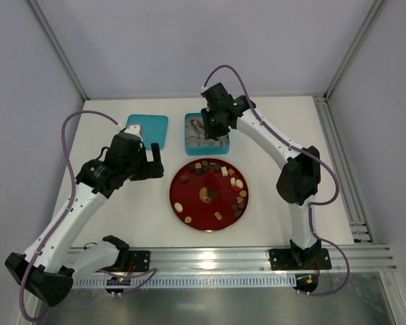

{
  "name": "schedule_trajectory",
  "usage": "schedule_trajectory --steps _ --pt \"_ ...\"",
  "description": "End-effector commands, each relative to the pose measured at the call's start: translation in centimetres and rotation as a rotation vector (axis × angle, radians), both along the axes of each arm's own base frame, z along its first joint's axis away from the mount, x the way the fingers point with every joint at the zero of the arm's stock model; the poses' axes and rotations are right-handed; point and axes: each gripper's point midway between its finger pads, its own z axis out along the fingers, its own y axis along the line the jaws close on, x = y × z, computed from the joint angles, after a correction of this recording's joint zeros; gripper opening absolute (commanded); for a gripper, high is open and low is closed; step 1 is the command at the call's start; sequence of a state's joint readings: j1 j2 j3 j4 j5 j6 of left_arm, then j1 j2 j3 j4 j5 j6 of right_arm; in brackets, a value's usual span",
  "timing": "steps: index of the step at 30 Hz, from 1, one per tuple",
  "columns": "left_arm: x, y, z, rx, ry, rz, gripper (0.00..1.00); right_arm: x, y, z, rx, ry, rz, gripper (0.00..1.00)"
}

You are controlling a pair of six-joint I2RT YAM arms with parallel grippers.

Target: Pack the chocolate

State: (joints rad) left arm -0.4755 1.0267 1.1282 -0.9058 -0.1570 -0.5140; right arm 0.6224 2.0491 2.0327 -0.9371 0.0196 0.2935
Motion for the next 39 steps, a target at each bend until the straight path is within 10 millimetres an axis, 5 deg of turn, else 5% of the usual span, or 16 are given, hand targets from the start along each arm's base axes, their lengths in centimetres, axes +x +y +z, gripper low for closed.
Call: schedule_trajectory --steps 1,11,39 --pt "0.7 0.0 1.4 -0.009 -0.050 -0.002 1.00 1.6 1.4 2.0 0.054 -0.081 0.016 0.28" --pt "0.7 0.0 1.3 -0.005 -0.049 -0.001 1.00 2.6 2.1 -0.5 0.034 -0.056 0.012 0.28" --pt "0.6 0.2 1.2 -0.001 -0.047 0.003 1.00 2.9 2.8 -1.0 0.024 -0.057 0.017 0.34"
